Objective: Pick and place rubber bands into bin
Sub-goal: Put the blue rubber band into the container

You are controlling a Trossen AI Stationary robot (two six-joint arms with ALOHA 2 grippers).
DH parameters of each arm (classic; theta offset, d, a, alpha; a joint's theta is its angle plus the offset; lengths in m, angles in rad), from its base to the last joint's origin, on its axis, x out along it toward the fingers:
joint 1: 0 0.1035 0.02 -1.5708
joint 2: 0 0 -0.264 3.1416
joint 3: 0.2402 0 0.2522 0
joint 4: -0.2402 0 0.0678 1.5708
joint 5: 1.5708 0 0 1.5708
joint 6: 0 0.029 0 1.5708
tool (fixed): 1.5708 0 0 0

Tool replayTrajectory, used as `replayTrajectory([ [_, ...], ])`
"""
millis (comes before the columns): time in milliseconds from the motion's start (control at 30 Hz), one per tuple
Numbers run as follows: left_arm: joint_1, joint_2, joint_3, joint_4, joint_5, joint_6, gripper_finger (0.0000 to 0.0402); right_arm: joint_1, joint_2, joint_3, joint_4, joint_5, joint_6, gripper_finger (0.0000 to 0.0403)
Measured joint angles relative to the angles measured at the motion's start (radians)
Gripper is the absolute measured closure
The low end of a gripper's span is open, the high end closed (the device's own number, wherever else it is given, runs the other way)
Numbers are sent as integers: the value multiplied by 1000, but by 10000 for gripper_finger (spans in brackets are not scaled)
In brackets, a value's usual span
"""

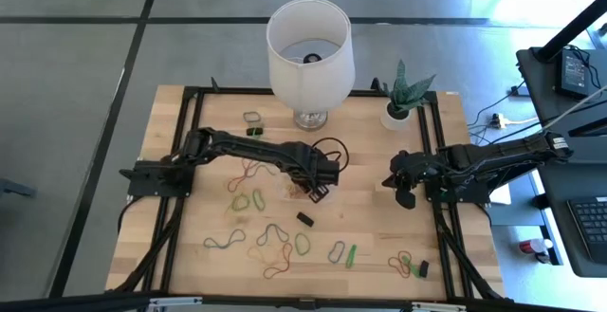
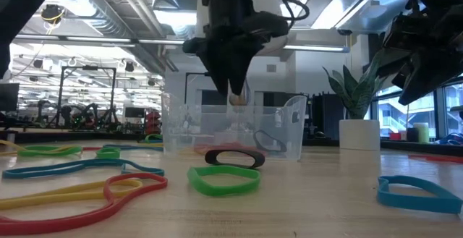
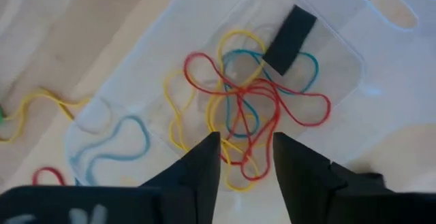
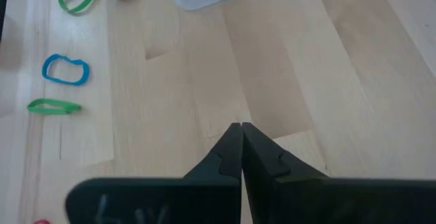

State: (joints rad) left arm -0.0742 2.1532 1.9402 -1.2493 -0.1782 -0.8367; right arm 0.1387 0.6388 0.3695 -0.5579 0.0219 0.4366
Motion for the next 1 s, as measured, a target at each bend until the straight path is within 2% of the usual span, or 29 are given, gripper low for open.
replayTrajectory([
  [200, -23, 0, 96, -12, -19, 27, 284, 0, 0, 0, 7, 1, 59, 397],
  [367, -84, -2, 176, -82, -126, 133, 345, 0, 0, 1, 30, 2, 73, 397],
  [433, -109, -2, 185, -128, -197, 138, 378, 0, 0, 1, 30, 2, 42, 397],
  [500, -132, -2, 185, -177, -228, 169, 394, 0, 0, 1, 31, 2, 9, 397],
  [767, -240, -11, 176, -227, -238, 307, 400, 32, 15, 12, 161, 11, 98, 400],
  [900, -290, -51, 156, -220, -271, 351, 400, 104, 94, 82, 182, 96, 137, 401],
  [1000, -323, -132, 68, -181, -292, 359, 400, 168, 202, 160, 171, 169, 160, 401],
])
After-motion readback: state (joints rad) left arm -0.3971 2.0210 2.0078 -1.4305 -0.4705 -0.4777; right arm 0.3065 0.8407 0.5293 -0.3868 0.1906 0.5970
